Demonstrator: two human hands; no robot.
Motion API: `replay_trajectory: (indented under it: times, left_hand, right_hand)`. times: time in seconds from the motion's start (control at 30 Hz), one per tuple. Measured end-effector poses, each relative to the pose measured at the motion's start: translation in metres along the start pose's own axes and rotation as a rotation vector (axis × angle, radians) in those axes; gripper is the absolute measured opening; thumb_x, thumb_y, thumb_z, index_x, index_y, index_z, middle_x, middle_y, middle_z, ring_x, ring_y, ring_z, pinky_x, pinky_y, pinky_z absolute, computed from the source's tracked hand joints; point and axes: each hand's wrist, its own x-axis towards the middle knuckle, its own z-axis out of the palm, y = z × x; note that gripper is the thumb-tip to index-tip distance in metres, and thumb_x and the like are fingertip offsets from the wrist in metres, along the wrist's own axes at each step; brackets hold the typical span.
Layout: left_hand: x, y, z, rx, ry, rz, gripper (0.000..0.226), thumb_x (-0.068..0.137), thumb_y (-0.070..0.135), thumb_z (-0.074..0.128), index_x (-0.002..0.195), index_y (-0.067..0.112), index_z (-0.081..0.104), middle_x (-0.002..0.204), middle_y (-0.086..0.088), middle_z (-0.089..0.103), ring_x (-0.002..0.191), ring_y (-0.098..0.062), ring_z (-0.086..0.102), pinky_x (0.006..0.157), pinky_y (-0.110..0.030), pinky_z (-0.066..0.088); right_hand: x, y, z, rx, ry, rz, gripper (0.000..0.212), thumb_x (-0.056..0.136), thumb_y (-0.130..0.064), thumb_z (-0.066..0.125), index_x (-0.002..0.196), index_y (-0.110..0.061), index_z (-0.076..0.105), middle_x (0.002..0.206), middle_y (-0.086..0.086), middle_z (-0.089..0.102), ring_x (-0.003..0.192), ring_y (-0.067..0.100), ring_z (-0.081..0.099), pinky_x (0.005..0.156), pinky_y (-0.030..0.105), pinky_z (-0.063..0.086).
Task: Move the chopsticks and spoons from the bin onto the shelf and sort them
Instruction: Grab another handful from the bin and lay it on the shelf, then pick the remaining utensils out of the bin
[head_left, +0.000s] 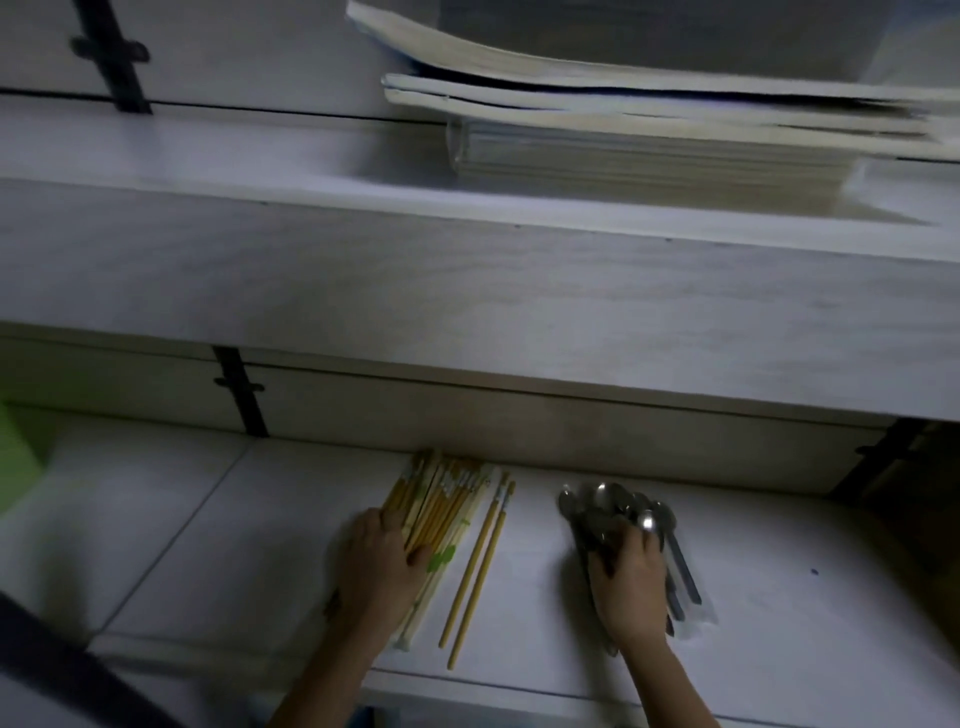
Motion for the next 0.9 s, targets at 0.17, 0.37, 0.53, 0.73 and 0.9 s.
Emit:
replay_trajectory:
  times: [0.17, 0.37, 0.53, 0.73, 0.9]
  left_hand:
    - [-0.009, -0.014, -0.029, -0.078, -0.027, 0.044, 0.032, 0.090, 0.044, 0.048, 0.106, 0.019, 0.059, 0.103, 0.001, 0.062, 0.093, -0.013, 0.057, 0.076, -0.023, 0.044]
    - [-0.042, -0.053, -0.082, -0.075, -0.019, -0.013, 0.023, 0.092, 0.043, 0.045, 0.082, 0.025, 0.055, 0.082, 0.009, 0.064, 0.074, -0.007, 0.060, 0.064, -0.019, 0.044]
    - [-0.081, -0.106, -0.129, -0.126, -0.001, -0.150, 0.023, 0.094, 0.034, 0.047, 0.072, 0.026, 0.049, 0.060, 0.009, 0.050, 0.058, -0.003, 0.052, 0.057, -0.013, 0.043]
    - [-0.144, -0.170, -0.176, 0.018, 0.153, -0.431, 0.024, 0.092, 0.041, 0.046, 0.079, 0.026, 0.059, 0.074, 0.005, 0.064, 0.068, -0.010, 0.060, 0.062, -0.027, 0.050]
    - [-0.197, -0.213, -0.207, 0.106, 0.172, -0.612, 0.019, 0.094, 0.045, 0.040, 0.090, 0.036, 0.056, 0.078, 0.014, 0.059, 0.065, 0.002, 0.052, 0.051, -0.011, 0.034]
  right_hand:
    - [-0.014, -0.018, -0.019, 0.052, -0.068, -0.231, 0.032, 0.083, -0.004, 0.061, 0.114, -0.008, 0.058, 0.120, 0.012, 0.054, 0.111, 0.031, 0.052, 0.094, 0.038, 0.043]
    - [-0.036, -0.071, -0.031, 0.064, -0.231, -0.508, 0.013, 0.090, -0.021, 0.054, 0.093, -0.034, 0.055, 0.096, -0.015, 0.058, 0.080, -0.005, 0.054, 0.065, 0.015, 0.042]
    - [-0.064, -0.126, -0.013, 0.010, -0.350, -0.722, 0.011, 0.092, -0.033, 0.049, 0.097, -0.034, 0.059, 0.096, -0.014, 0.060, 0.082, 0.005, 0.058, 0.069, 0.025, 0.050]
    - [-0.110, -0.192, 0.028, 0.048, -0.541, -0.978, 0.015, 0.093, -0.029, 0.048, 0.099, -0.033, 0.061, 0.099, -0.017, 0.060, 0.087, 0.002, 0.058, 0.074, 0.023, 0.050]
    - [-0.158, -0.235, 0.064, 0.027, -0.698, -1.101, 0.017, 0.094, -0.029, 0.044, 0.101, -0.033, 0.059, 0.100, -0.015, 0.060, 0.090, 0.003, 0.057, 0.081, 0.023, 0.049]
